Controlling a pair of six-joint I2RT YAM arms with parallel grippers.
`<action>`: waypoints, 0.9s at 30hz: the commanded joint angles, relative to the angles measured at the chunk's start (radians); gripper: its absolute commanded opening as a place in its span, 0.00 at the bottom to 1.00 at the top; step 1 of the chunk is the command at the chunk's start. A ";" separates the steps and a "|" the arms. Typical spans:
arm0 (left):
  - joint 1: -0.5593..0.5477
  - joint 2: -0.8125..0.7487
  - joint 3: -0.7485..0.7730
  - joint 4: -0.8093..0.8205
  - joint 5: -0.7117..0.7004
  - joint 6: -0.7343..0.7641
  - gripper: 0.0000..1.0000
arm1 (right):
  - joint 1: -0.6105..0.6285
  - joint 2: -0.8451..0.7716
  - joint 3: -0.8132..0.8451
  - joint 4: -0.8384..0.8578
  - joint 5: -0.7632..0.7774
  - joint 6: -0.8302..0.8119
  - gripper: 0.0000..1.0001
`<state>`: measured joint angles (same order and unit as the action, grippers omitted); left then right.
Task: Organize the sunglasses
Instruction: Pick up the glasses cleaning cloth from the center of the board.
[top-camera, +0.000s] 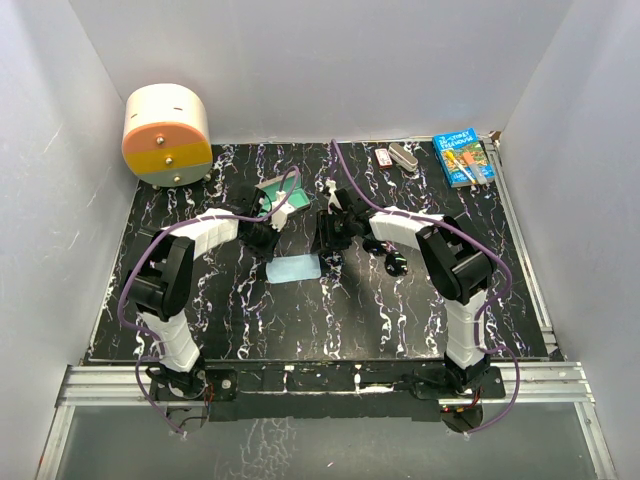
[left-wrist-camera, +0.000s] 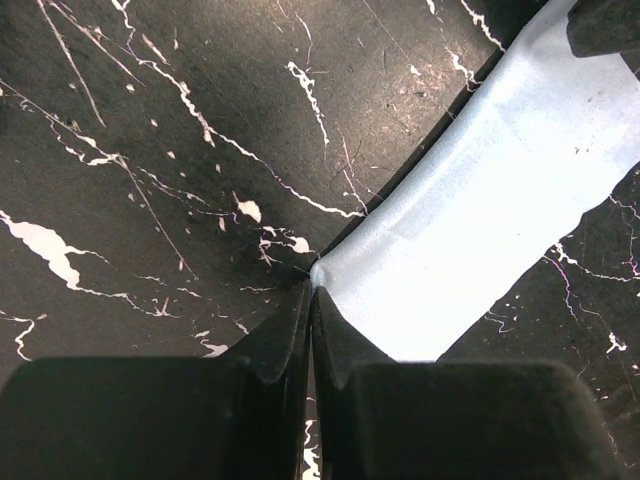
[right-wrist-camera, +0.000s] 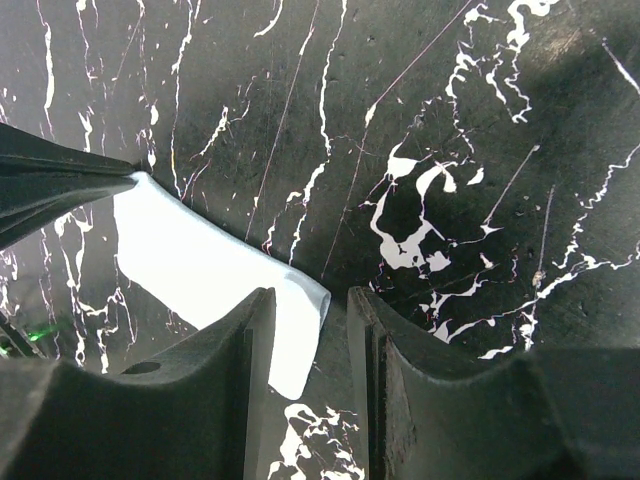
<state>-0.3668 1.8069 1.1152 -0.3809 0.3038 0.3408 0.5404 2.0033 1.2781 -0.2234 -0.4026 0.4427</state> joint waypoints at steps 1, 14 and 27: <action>-0.006 0.007 0.018 -0.072 0.000 0.011 0.00 | 0.004 -0.005 -0.037 -0.031 0.041 -0.049 0.41; -0.006 0.021 0.032 -0.077 0.002 0.015 0.00 | 0.053 0.029 -0.050 -0.040 0.043 -0.045 0.35; -0.006 0.023 0.028 -0.078 0.003 0.015 0.00 | 0.067 0.047 -0.052 -0.066 0.120 -0.029 0.23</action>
<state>-0.3687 1.8179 1.1355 -0.4206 0.3035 0.3462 0.6003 1.9999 1.2617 -0.2077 -0.3779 0.4259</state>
